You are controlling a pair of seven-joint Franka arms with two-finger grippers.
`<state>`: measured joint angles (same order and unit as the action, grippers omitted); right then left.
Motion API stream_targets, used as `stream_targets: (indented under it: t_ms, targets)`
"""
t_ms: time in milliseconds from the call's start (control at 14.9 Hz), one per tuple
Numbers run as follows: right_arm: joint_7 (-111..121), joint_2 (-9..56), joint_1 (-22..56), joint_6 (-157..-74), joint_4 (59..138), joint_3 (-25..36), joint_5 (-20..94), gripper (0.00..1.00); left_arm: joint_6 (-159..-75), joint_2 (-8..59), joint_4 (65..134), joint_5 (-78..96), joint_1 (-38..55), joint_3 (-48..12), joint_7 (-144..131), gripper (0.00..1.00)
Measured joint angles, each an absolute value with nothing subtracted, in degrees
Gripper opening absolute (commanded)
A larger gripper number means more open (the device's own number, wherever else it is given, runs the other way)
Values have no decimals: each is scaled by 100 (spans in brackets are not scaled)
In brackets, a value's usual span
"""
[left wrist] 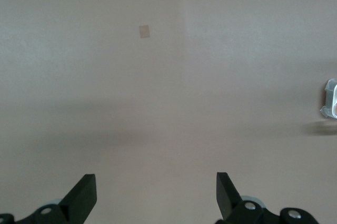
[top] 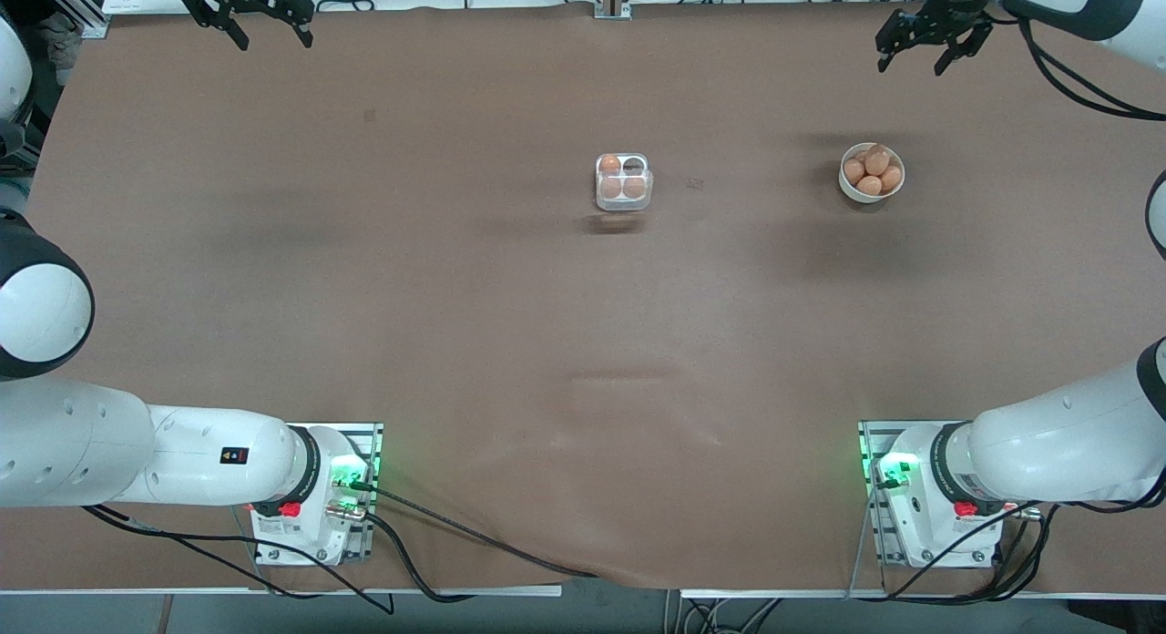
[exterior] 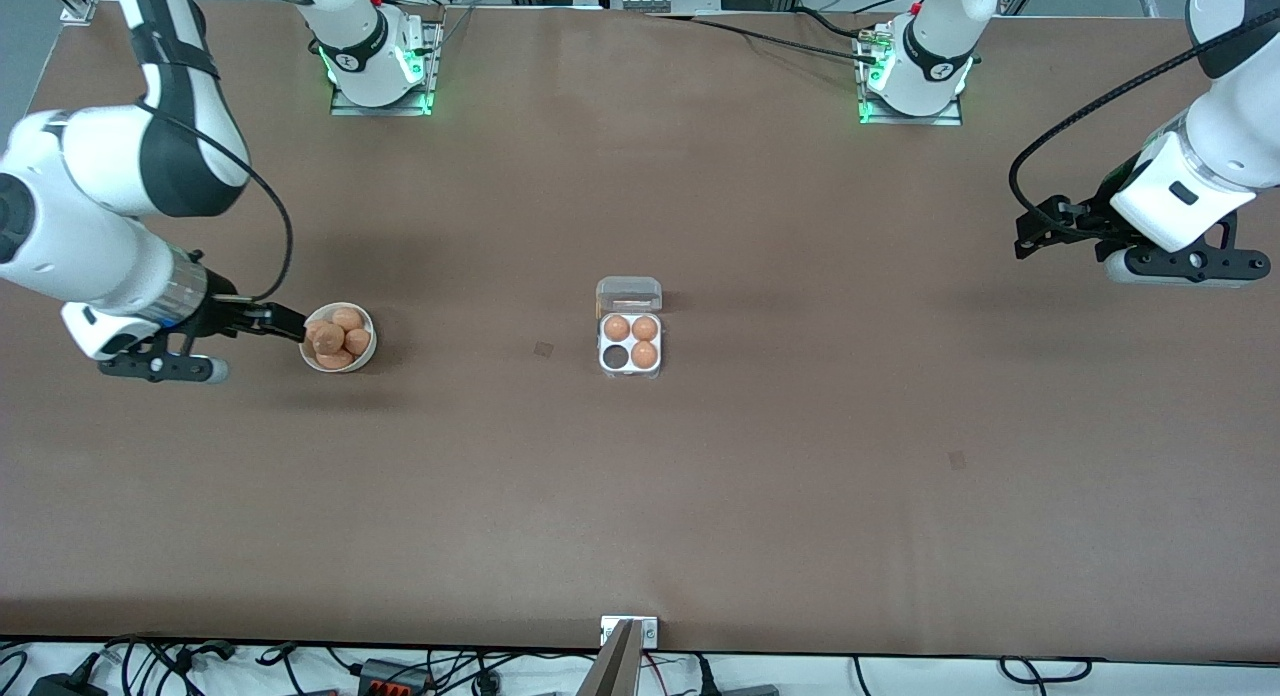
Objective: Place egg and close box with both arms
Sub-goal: 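Move the right gripper over the white bowl of eggs, then lower the right gripper and grasp one brown egg from the bowl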
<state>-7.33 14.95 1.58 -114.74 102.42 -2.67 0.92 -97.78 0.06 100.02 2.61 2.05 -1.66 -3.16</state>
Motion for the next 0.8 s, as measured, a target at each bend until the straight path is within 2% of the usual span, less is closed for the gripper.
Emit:
stream_targets:
  t_ms: [401, 803]
  targets:
    - [-491, 2076, 164, -12010, 10295, -260, 79, 100, -9778, 22, 9978, 261, 205, -166, -318, 100]
    - [23, 2388, 165, -12135, 10596, -260, 76, 100, -9778, 22, 9955, 261, 227, -253, -319, 100]
